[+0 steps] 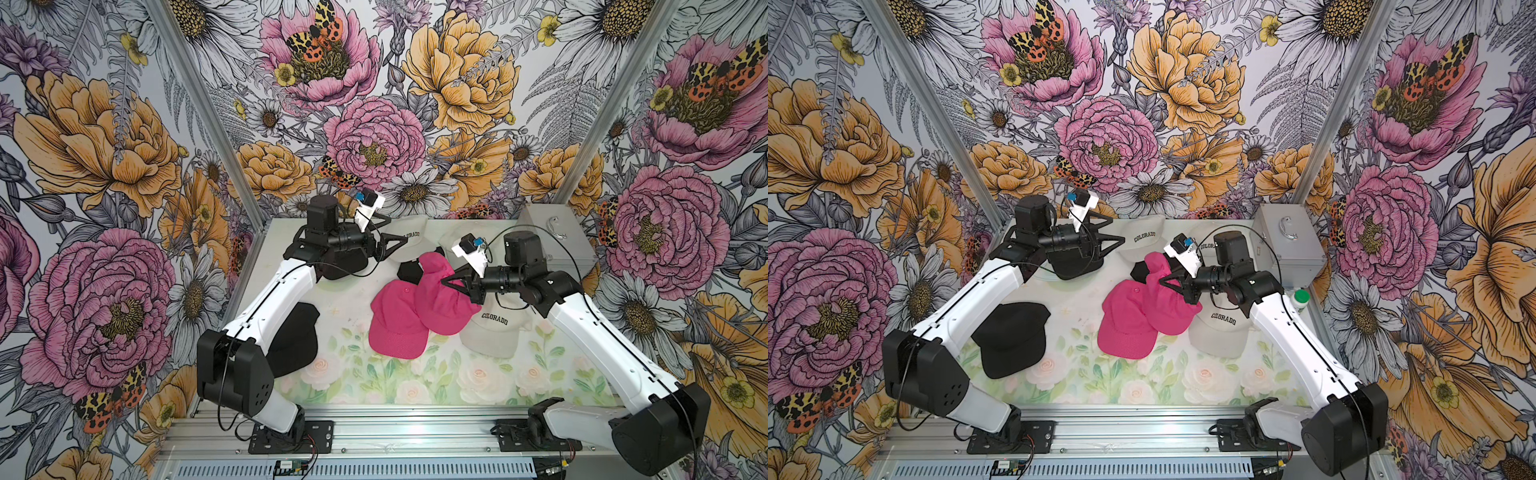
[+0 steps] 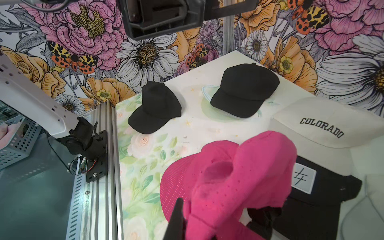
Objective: Stack the baseball caps by color
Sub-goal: Pick up the baseball cap from the center of the board, then place the baseball cap on the baseball cap.
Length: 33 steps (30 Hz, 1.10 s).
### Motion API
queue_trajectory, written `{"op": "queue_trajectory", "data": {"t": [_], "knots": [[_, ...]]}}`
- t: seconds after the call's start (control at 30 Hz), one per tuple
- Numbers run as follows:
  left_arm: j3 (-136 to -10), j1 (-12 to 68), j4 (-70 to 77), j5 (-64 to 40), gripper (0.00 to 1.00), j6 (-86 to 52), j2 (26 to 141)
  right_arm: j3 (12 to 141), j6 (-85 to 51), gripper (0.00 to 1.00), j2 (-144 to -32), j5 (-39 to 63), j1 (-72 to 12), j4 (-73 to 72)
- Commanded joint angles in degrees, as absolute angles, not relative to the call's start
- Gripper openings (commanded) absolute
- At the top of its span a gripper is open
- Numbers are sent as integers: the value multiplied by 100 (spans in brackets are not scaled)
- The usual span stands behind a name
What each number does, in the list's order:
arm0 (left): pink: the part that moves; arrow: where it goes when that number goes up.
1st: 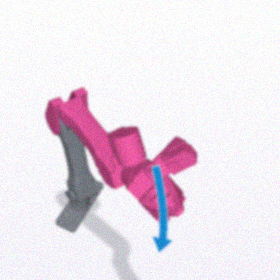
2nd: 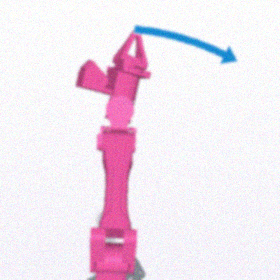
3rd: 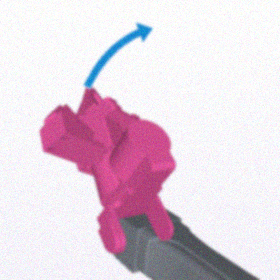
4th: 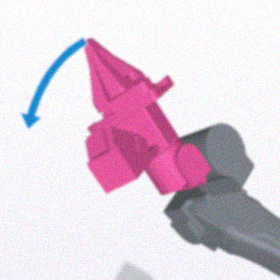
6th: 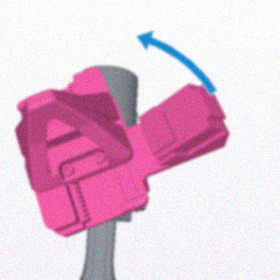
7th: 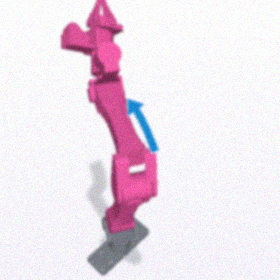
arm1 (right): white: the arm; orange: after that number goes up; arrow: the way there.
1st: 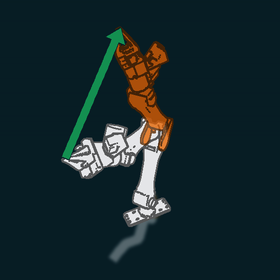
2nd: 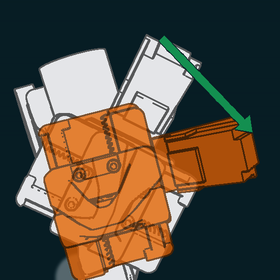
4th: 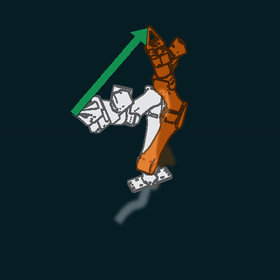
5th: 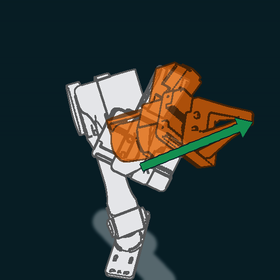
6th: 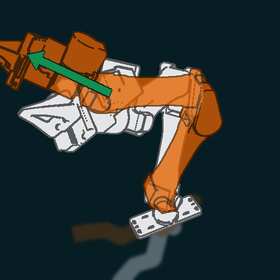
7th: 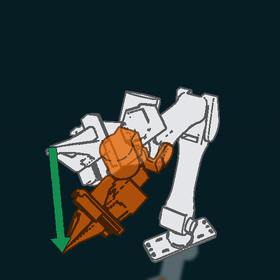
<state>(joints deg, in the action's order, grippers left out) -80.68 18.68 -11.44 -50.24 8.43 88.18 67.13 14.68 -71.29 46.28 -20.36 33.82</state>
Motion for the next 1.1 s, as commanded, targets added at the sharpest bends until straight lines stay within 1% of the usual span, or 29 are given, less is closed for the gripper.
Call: {"op": "queue_trajectory", "data": {"t": [0.0, 0.07, 0.2, 0.37, 0.47, 0.57, 0.7, 0.73, 0.77, 0.8, 0.93, 1.03, 1.07], "knots": [[-8070, 2004, -1927, -6001, 99, 2331, 8788, 7010, 2687, 0, -7121, 4447, -2240, 4014], [-8077, 2153, -2446, -6155, 99, 3135, 8704, 6941, 3153, 0, -7047, 4436, -2362, 4013], [-8113, 2585, -3290, -5411, 99, 4249, 8562, 6939, 3653, 0, -7065, 4385, -2534, 4008], [-8594, 2709, -4987, -5405, 99, 5591, 8651, 6937, 4475, 0, -7128, 4066, -2789, 4211], [-8719, 2884, -5509, -4988, 99, 5938, 8701, 7030, 4823, 0, -7090, 4065, -2860, 4435], [-8738, 3087, -5517, -4379, 99, 5948, 8789, 6990, 5103, 0, -6966, 4193, -2900, 4524], [-8967, 3214, -5522, -4113, 98, 5737, 9070, 6914, 5220, 0, -6813, 4490, -2967, 4571], [-9019, 3258, -5520, -4058, 95, 5687, 9132, 6917, 5205, 0, -6787, 4567, -2974, 4571], [-9051, 3293, -5523, -4015, 89, 5662, 9177, 6917, 5203, 0, -6770, 4626, -2973, 4564], [-9083, 3318, -5529, -4016, 80, 5660, 9197, 6914, 5201, 0, -6759, 4667, -2971, 4562], [-9142, 3321, -5535, -4220, 19, 5569, 9163, 6848, 5129, 0, -6688, 4573, -2966, 4565], [-9026, 3263, -5563, -4390, 0, 5599, 8963, 6769, 4808, 0, -6654, 4495, -2938, 4563], [-8949, 3211, -5576, -4508, 0, 5645, 8865, 6731, 4665, 1, -6640, 4504, -2927, 4568]]}}
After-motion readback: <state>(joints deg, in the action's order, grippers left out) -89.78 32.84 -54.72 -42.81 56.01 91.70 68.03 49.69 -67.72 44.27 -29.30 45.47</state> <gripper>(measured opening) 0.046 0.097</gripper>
